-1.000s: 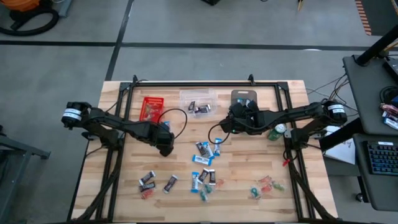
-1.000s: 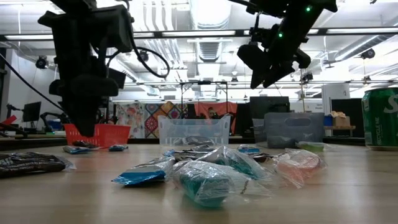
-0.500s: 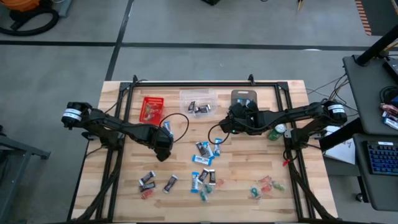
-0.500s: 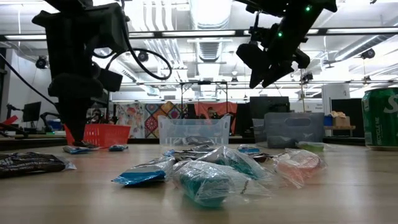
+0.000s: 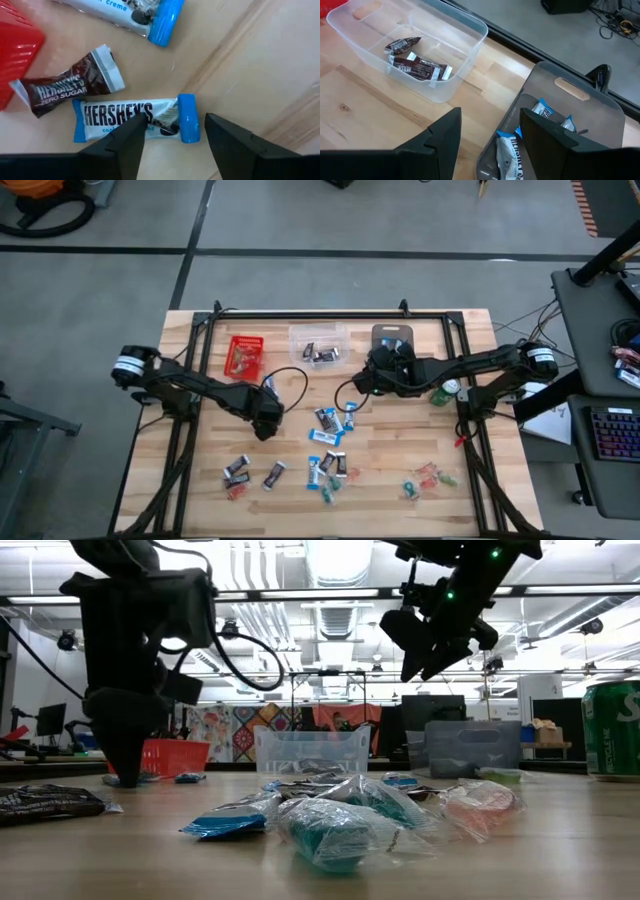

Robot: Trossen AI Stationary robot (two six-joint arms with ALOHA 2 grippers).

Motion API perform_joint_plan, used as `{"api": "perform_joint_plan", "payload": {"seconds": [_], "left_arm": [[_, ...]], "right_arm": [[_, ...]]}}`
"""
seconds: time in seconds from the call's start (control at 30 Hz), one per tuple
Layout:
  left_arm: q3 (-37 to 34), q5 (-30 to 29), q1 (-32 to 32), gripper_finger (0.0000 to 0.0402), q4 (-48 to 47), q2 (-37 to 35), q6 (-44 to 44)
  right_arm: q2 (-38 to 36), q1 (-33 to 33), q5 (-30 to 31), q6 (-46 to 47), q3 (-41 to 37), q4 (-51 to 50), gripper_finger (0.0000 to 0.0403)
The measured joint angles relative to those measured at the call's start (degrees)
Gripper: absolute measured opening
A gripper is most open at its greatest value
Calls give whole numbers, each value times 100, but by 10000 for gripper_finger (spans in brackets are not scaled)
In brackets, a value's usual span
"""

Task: Sort candy
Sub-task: Put the white chocolate bar into the black bin

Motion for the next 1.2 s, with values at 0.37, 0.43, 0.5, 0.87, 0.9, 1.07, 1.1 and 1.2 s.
{"api": "perform_joint_plan", "payload": {"seconds": [0.37, 0.43, 0.5, 0.87, 0.9, 1.07, 1.1, 1.2], "left_arm": [[-4, 2, -65, 118, 29, 94, 11], [-4, 10, -65, 83, 66, 51, 8], [-4, 64, -82, 45, 108, 10, 7], [499, 287, -632, 0, 166, -370, 496], [572, 272, -693, 0, 181, -404, 596], [856, 190, -921, 0, 595, -603, 1274], [884, 186, -956, 0, 743, -649, 1475], [909, 338, -1022, 0, 1375, -812, 2131]], "right_arm": [[0, 106, -9, -15, 0, 2, 189], [0, 124, -9, -15, 0, 2, 189], [0, 145, -9, -15, -2, 2, 189], [0, 210, 3, -90, -7, 4, 189], [0, 210, 2, -94, -7, 7, 189], [0, 315, 5, -351, -8, 77, 189], [2, 376, -17, -498, -14, 156, 189], [2, 578, -466, -1357, -72, 733, 189]]}}
